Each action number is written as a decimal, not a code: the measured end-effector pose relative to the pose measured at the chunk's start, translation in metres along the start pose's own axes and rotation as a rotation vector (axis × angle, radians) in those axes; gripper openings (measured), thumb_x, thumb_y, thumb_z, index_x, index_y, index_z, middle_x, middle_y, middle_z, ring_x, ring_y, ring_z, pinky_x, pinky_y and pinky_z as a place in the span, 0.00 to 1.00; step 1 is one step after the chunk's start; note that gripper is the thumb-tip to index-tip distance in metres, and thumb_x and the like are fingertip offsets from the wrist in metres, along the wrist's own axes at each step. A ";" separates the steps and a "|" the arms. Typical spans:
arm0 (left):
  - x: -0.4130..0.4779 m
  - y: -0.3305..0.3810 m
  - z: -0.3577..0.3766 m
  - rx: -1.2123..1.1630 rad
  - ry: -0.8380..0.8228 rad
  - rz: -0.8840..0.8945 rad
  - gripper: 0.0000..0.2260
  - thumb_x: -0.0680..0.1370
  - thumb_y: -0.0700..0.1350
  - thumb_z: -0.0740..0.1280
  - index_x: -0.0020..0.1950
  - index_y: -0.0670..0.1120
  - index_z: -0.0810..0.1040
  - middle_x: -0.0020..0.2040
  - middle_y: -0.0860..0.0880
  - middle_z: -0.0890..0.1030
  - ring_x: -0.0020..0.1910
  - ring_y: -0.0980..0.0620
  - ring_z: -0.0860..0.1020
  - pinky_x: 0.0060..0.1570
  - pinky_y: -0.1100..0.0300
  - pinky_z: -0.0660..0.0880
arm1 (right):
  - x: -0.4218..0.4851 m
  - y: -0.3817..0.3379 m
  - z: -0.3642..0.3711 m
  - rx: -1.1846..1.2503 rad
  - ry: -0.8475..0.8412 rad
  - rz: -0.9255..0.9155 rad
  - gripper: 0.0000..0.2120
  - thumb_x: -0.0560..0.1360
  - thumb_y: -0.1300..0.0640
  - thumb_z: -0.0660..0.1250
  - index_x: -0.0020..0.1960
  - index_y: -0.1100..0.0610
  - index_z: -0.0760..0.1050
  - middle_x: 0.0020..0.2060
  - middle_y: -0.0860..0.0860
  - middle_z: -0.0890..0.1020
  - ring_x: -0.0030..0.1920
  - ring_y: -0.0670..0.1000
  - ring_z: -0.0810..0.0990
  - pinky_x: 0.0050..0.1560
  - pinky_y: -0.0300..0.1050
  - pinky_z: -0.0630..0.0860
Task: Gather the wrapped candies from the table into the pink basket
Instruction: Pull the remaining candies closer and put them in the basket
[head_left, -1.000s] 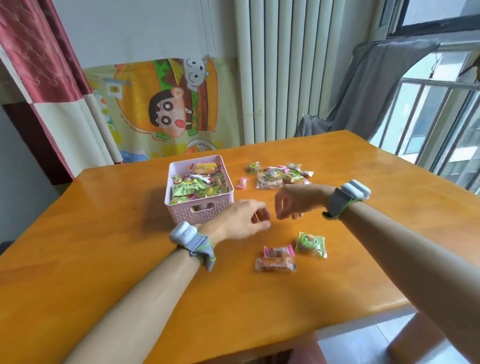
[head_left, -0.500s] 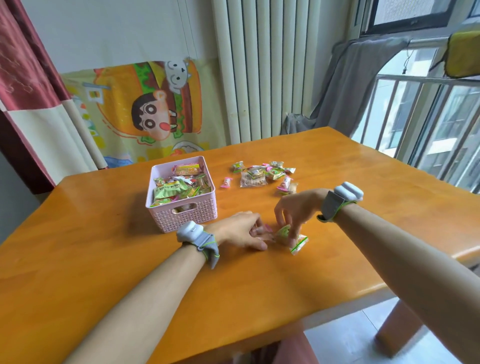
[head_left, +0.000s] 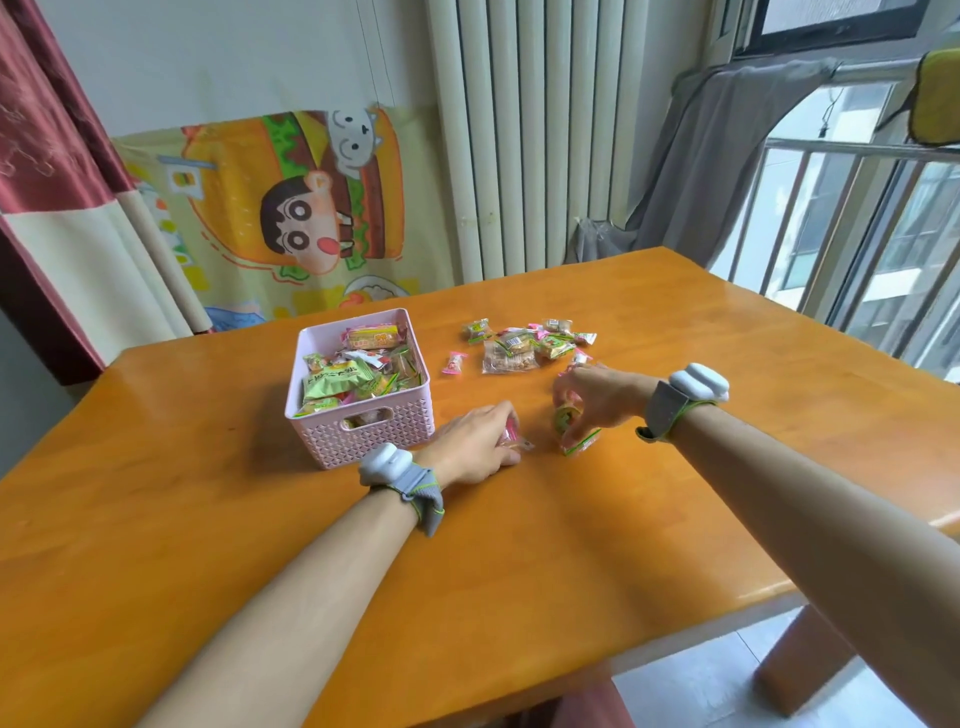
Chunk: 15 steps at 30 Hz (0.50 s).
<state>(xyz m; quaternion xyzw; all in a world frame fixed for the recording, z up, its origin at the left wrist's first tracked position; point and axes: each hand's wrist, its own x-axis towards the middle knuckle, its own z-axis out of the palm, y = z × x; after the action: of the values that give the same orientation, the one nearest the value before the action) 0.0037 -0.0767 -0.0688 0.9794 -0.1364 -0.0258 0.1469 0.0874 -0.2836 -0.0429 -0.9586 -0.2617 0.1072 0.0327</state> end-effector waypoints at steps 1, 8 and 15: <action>0.000 0.000 0.001 0.025 0.017 -0.011 0.16 0.78 0.53 0.69 0.61 0.51 0.70 0.52 0.52 0.75 0.58 0.46 0.75 0.57 0.48 0.72 | 0.000 0.000 0.001 0.007 -0.004 0.001 0.34 0.64 0.40 0.79 0.64 0.51 0.74 0.55 0.52 0.77 0.53 0.53 0.72 0.52 0.48 0.73; 0.007 -0.006 0.005 0.046 0.039 -0.082 0.16 0.79 0.52 0.68 0.64 0.50 0.69 0.57 0.46 0.76 0.61 0.42 0.75 0.61 0.46 0.71 | 0.004 -0.008 0.002 0.062 -0.031 -0.021 0.31 0.68 0.44 0.78 0.66 0.53 0.73 0.60 0.55 0.79 0.57 0.56 0.78 0.57 0.52 0.77; 0.003 -0.008 0.002 0.120 0.132 -0.017 0.14 0.80 0.45 0.68 0.64 0.47 0.70 0.57 0.45 0.74 0.60 0.42 0.75 0.58 0.44 0.73 | 0.008 -0.025 0.003 0.141 0.032 -0.068 0.25 0.66 0.56 0.80 0.60 0.51 0.76 0.55 0.54 0.82 0.49 0.55 0.80 0.44 0.47 0.79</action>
<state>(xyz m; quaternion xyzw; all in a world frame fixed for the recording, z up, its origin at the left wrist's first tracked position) 0.0084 -0.0711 -0.0731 0.9871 -0.1196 0.0457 0.0966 0.0811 -0.2583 -0.0444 -0.9461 -0.2852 0.1090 0.1080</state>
